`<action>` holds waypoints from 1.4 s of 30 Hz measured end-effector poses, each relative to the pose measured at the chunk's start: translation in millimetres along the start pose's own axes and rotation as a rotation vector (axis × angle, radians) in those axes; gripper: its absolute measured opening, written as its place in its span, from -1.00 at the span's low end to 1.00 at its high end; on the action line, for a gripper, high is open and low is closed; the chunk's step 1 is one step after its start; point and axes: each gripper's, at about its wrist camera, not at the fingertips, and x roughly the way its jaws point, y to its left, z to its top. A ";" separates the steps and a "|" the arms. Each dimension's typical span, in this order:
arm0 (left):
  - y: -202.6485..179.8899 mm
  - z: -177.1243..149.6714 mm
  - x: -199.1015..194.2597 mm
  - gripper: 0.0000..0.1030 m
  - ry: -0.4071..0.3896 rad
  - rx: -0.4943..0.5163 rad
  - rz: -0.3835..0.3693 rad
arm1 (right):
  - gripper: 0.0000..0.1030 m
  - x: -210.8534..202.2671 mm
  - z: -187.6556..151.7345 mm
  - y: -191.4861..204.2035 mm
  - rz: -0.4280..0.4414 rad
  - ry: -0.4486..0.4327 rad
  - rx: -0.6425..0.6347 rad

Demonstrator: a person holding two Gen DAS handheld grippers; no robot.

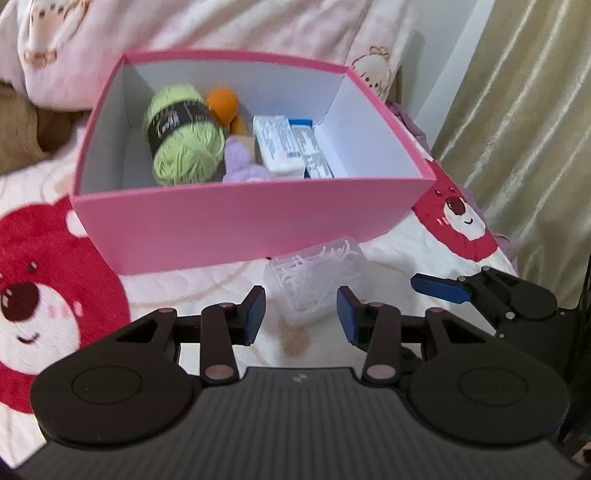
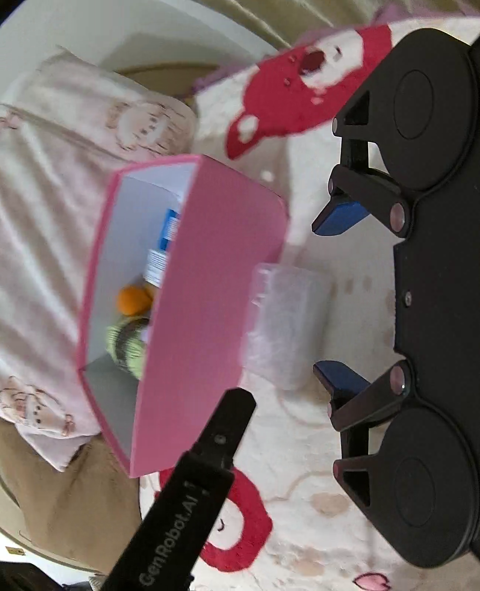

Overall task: Organize objects
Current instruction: 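Withdraw both grippers and move toward the clear floss-pick box, then lower both grippers around the clear floss-pick box and close them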

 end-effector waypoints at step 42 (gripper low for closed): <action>26.1 -35.3 42.4 -0.32 0.066 -0.259 -0.120 | 0.90 44.7 -17.3 5.9 0.210 0.066 0.046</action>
